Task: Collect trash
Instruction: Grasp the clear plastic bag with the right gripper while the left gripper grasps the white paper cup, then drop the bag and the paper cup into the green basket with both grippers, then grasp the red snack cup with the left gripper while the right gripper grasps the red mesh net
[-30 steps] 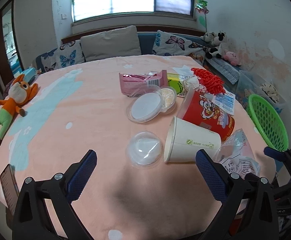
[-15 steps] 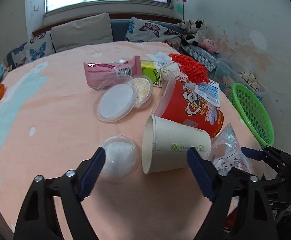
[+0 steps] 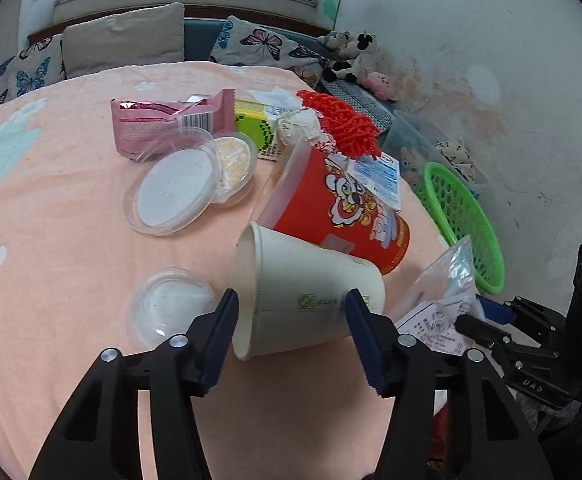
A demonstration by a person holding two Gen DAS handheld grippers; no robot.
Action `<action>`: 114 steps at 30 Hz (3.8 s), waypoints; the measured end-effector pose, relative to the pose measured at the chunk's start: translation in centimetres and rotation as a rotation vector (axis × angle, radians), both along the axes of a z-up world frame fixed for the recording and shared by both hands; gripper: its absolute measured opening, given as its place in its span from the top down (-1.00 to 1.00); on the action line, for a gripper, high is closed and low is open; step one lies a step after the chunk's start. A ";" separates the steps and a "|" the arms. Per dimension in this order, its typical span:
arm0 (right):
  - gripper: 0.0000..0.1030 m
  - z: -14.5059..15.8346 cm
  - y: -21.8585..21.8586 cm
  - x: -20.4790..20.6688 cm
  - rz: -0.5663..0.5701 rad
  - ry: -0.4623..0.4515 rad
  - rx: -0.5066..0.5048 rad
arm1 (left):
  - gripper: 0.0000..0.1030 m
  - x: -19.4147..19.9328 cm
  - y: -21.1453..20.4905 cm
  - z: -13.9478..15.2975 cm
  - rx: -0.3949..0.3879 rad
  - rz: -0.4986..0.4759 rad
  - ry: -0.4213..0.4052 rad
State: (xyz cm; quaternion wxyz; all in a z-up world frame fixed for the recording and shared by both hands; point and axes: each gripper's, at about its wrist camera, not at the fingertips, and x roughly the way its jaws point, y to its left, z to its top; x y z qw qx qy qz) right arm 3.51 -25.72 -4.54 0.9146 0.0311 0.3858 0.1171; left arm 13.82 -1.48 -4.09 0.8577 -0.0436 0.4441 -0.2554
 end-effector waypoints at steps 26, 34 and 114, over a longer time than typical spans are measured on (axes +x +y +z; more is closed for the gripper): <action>0.28 4.2 -12.4 0.5 -0.320 -0.098 -0.018 | 0.93 -5.0 -2.2 6.7 -0.136 -0.134 -0.101; 0.23 2.1 -18.3 2.3 -0.423 -0.045 -0.038 | 0.93 -3.6 -7.2 9.1 -0.148 -0.199 -0.132; -0.76 6.3 -10.1 4.4 -0.206 -0.138 0.042 | -0.28 5.8 -4.7 4.7 -0.059 0.034 -0.063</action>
